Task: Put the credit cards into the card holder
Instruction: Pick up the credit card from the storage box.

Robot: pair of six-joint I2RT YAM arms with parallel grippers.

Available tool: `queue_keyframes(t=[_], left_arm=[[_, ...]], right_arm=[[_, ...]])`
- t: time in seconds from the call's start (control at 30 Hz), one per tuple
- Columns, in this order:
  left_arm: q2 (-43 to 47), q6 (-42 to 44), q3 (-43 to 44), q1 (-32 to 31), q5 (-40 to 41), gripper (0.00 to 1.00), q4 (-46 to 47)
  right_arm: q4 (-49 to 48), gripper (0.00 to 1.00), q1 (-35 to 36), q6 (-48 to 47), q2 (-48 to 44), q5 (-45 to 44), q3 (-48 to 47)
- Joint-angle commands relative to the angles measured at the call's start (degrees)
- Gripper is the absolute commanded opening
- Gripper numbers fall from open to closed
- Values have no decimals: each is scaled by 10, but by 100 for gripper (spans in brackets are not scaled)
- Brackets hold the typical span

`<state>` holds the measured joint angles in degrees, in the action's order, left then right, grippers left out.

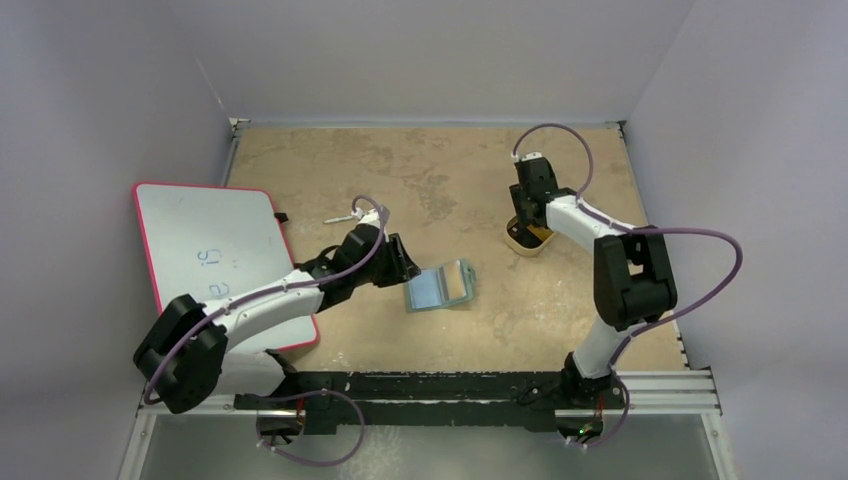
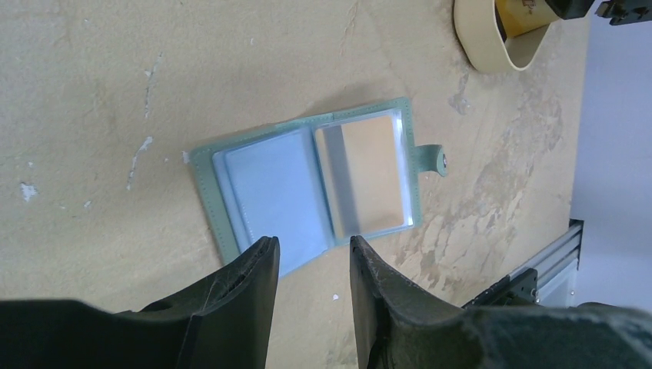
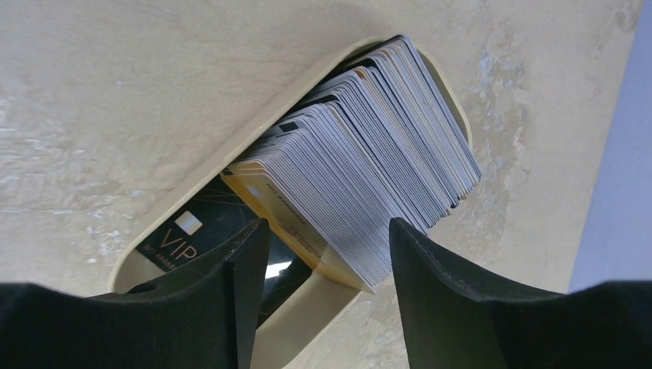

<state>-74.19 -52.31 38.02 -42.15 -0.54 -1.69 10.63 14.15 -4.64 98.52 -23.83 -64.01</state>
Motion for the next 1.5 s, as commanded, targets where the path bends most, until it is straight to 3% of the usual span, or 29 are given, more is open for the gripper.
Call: queue_keyframes(t=[0.0, 0.23, 0.47, 0.93, 1.3, 1.47], left_arm=[[28, 20, 8, -2, 24, 38, -15], [33, 18, 7, -2, 24, 38, -23], [28, 14, 0, -2, 22, 38, -12], [23, 8, -12, -2, 19, 38, 1], [24, 7, -15, -2, 19, 38, 1], [25, 6, -14, -2, 20, 38, 0]], right_arm=[[16, 61, -3, -12, 25, -58, -24], [15, 56, -3, 0, 34, -118, -33], [9, 45, -3, 9, 11, -116, -32], [12, 30, -3, 20, -11, -117, -37], [49, 19, -3, 52, -31, -59, -53], [81, 5, -3, 81, -55, -11, -67]])
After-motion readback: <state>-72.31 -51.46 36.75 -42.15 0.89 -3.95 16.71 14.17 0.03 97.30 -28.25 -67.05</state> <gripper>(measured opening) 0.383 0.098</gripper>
